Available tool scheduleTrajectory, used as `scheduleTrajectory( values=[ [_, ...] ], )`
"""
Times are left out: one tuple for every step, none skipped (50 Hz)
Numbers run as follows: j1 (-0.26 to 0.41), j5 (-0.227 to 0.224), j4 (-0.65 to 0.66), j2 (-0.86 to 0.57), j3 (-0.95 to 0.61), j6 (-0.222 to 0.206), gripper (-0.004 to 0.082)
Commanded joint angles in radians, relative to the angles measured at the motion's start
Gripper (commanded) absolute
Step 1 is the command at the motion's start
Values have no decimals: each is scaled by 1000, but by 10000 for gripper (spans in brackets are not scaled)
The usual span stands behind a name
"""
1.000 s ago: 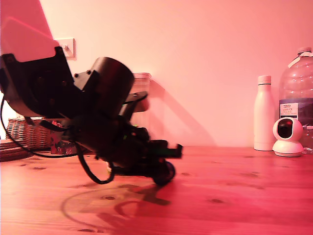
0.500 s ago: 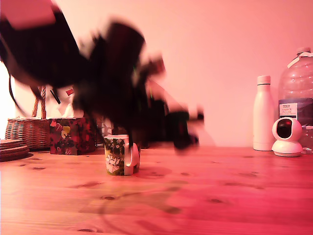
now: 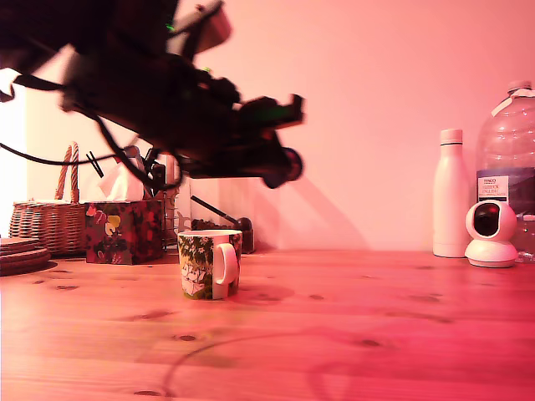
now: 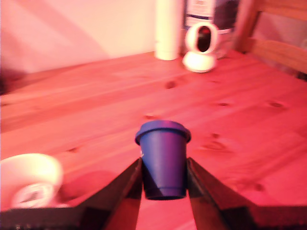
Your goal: Pick up the coffee capsules from the table one by one and drop them inside the nearest coffee cup
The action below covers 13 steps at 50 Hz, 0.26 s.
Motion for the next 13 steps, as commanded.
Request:
scheduleTrajectory(
  values=[
    [8,-5,2,-18,-27,8,175],
    [10,-5,2,-20,-29,8,175],
    [11,-5,1,-23,-30,8,175],
    [11,-5,1,-24,-30,8,175],
    [11,-5,1,-25,-30,8,175],
    [11,-5,1,-27,-30,8,175],
    [11,-5,1,-30,-30,8,175],
    [11,-5,2,-30,-30,8,175],
    [11,-5,2,-30,-30,8,175],
    [11,-5,3,-31,-30,8,175],
    [11,-5,3,-32,-30,8,175],
    [11,-6,2,-34,-30,8,175],
    [11,-6,2,-35,-30,8,175]
  ],
)
